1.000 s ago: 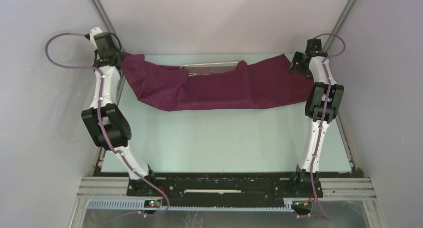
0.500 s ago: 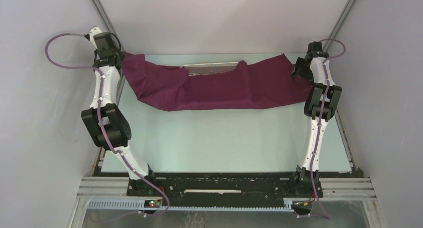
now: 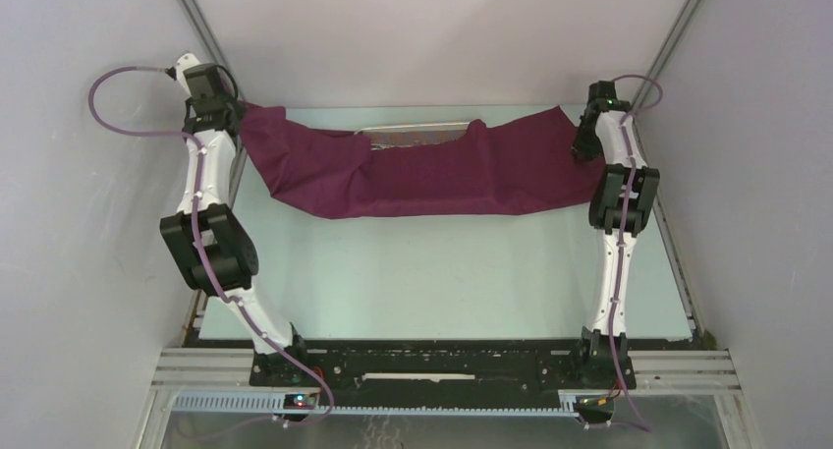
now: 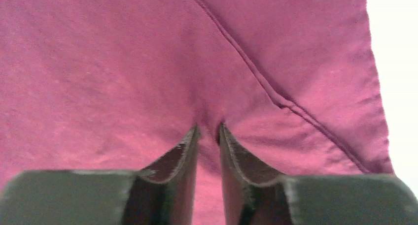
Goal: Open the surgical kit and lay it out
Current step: Open the surgical kit at the center of the board.
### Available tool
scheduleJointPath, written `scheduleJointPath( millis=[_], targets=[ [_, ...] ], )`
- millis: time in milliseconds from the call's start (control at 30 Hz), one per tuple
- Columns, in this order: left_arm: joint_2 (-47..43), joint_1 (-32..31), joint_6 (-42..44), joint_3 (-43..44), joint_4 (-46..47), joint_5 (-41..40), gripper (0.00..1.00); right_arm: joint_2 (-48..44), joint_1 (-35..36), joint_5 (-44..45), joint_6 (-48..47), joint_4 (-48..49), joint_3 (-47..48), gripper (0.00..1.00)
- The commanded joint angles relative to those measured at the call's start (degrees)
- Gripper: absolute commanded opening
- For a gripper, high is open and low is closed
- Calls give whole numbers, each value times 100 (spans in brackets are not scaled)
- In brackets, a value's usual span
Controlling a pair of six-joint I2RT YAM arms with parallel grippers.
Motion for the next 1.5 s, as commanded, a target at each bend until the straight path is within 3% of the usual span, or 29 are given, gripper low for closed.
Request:
scheduleJointPath(
  millis=[0, 67, 100, 633, 1467],
  targets=[
    [-106, 78, -70, 5, 403, -28, 3, 414, 148, 5, 103, -465, 104, 18],
    [-100, 81, -57, 13, 398, -35, 3, 419, 150, 6, 175, -447, 120, 3],
    [-100, 80, -53, 9, 402, -45, 3, 416, 143, 19, 206, -449, 141, 0],
    [82, 60, -179, 135, 395, 435, 2, -1017, -658, 835, 1250, 98, -204, 0],
    [550, -349, -29, 796, 103, 664, 3, -986, -1394, 1080, 1370, 33, 39, 0]
  ],
)
